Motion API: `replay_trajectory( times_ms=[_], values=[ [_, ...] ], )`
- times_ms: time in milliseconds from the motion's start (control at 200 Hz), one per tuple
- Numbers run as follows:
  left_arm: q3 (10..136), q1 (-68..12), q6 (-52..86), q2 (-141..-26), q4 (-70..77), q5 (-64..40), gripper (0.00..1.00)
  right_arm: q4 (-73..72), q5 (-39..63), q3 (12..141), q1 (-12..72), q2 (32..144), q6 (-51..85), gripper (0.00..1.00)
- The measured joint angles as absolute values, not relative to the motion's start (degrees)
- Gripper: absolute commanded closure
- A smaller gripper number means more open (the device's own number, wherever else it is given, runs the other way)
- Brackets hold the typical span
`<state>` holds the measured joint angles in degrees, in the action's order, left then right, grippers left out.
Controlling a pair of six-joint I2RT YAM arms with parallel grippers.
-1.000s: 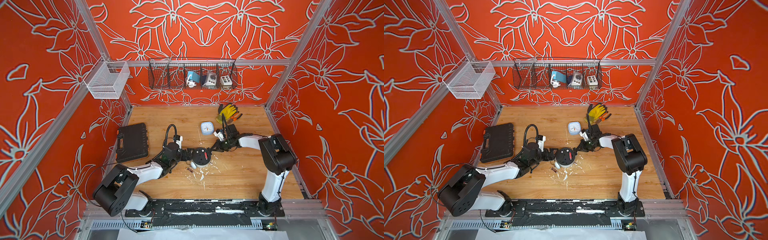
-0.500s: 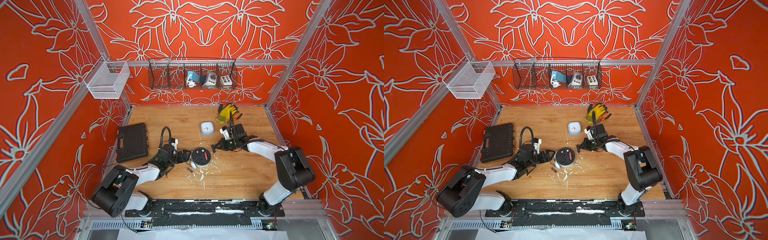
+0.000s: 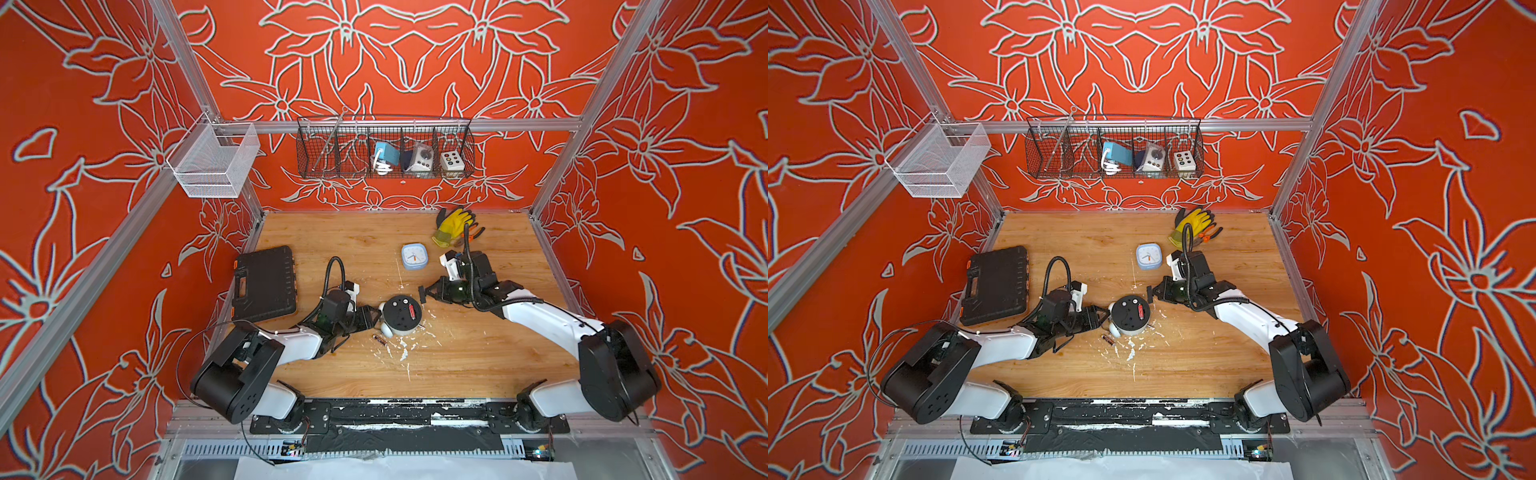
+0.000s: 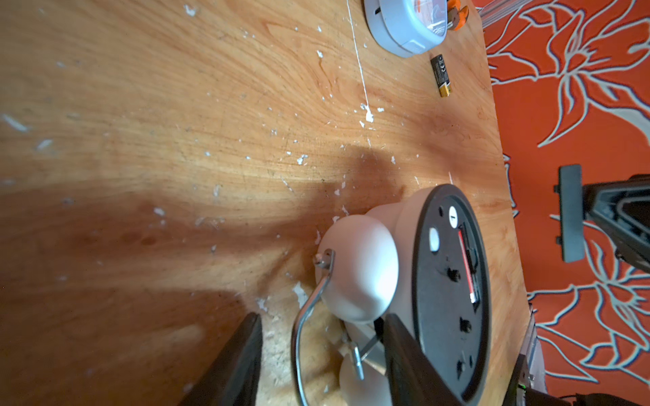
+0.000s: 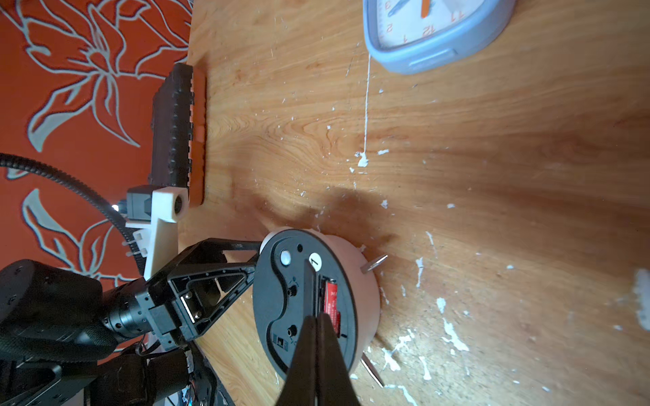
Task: Insert the battery into the alarm
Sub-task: Pick up the cover from the center of the board, then install the cover on the alarm.
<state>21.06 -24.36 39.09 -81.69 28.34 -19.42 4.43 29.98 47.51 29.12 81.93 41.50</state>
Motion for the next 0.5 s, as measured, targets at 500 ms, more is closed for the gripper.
replay_trajectory(
  times_ms=[500],
  values=[
    [21.08, -24.36, 38.15, -81.82, 27.42, -19.59, 0.48, 1.41, 31.09, 47.37, 31.70, 88.16, 43.00, 1.00]
  ],
)
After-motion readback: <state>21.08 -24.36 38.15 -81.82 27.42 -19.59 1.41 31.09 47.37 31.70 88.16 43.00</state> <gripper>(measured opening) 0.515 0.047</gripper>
